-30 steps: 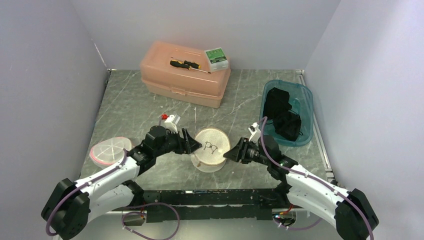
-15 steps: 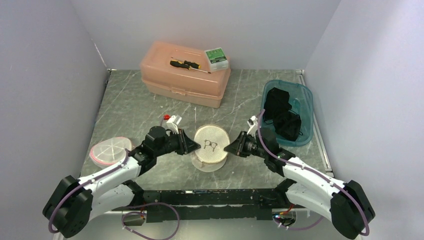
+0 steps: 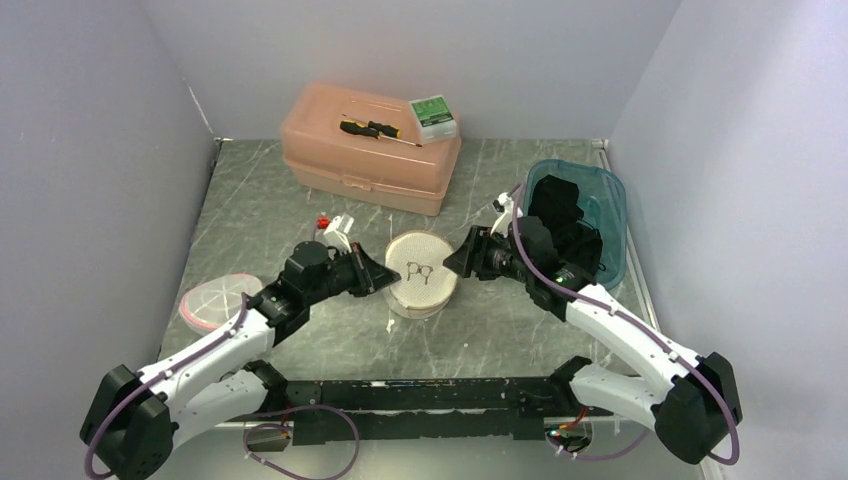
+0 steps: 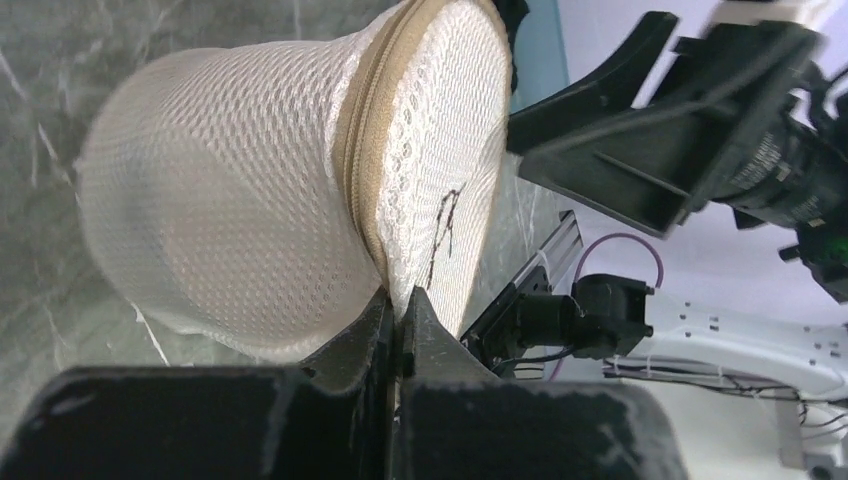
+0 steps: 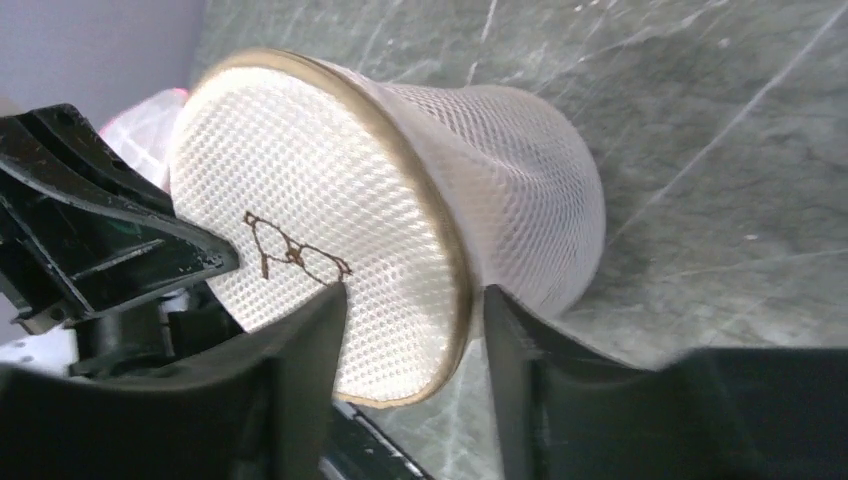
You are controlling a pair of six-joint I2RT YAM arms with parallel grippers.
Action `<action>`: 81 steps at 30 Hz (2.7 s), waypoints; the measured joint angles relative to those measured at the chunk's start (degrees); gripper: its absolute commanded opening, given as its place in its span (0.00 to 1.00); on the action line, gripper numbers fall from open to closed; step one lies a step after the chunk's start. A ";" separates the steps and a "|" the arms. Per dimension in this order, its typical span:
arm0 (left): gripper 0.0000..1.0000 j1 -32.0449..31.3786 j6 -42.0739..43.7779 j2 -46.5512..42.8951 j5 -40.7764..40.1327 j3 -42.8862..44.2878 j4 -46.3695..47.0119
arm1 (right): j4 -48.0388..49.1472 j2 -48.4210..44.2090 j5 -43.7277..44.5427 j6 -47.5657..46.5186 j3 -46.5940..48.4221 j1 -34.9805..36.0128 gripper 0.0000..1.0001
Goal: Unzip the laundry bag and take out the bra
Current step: Unzip the laundry bag at the center of the board.
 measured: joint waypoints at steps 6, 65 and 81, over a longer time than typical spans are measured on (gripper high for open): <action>0.03 0.00 -8.39 1.68 -3.32 -4.31 0.00 | -3.98 -0.55 3.45 -5.11 0.52 0.00 0.81; 0.03 -3.87 -37.70 7.10 -20.83 4.68 -20.74 | 4.92 9.64 25.53 -9.35 -0.15 30.16 0.43; 0.03 -4.24 -37.68 7.08 -21.27 4.81 -20.72 | 4.94 10.32 24.00 -9.07 -0.15 30.16 0.27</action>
